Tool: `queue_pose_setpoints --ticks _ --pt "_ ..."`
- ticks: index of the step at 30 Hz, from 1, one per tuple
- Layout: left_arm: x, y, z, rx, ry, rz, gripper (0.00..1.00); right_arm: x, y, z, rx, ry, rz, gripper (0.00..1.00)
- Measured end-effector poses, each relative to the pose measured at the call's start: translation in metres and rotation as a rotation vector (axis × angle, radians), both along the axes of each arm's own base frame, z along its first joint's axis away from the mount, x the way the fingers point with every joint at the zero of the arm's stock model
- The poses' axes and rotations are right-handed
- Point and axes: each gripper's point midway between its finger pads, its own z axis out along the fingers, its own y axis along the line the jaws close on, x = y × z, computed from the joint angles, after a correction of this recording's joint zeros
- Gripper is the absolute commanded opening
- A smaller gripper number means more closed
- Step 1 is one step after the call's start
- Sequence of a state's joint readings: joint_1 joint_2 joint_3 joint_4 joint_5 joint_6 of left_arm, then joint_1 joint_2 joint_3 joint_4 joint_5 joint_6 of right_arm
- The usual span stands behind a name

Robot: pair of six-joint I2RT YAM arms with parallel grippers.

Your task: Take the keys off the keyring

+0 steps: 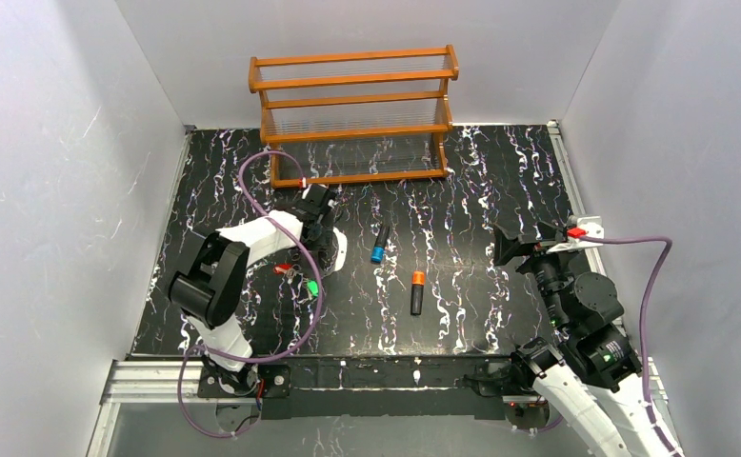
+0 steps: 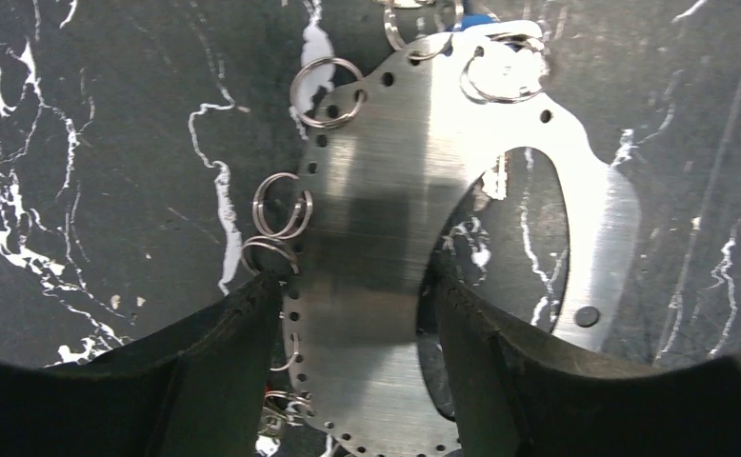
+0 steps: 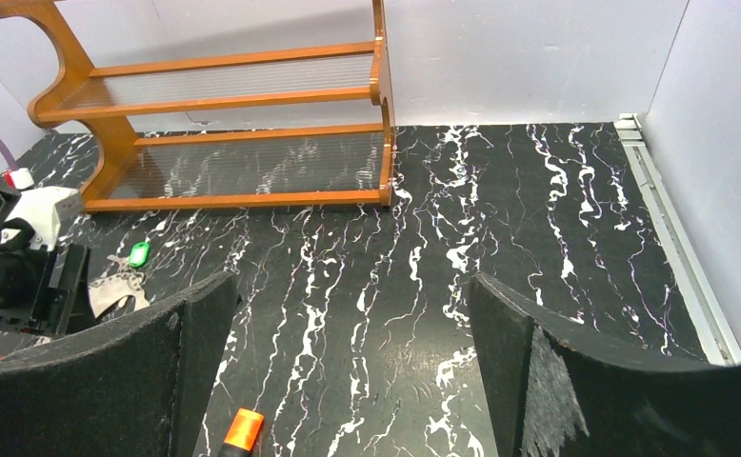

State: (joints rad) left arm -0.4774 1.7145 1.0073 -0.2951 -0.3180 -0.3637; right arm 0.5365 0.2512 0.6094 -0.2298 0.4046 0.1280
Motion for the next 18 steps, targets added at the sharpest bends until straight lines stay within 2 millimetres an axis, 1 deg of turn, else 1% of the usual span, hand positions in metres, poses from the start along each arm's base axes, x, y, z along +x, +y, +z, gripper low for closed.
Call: queue_pose_setpoints --ticks 2,8,14,18 --pt "0.0 -0.007 0.001 0.024 -0.006 -0.019 0.63 0.001 0.001 -0.001 -0.002 0.003 0.002 0.99" --pt "-0.001 -0.014 0.002 0.052 -0.017 -0.032 0.69 0.002 0.003 -0.003 -0.007 0.011 0.012 0.99" --pt "-0.002 -0.012 0.003 0.062 -0.021 -0.011 0.71 0.002 0.004 -0.003 -0.008 0.012 0.014 0.99" --pt "-0.005 -0.01 0.003 0.05 -0.024 0.006 0.69 0.002 0.004 -0.004 -0.01 0.014 0.015 0.99"
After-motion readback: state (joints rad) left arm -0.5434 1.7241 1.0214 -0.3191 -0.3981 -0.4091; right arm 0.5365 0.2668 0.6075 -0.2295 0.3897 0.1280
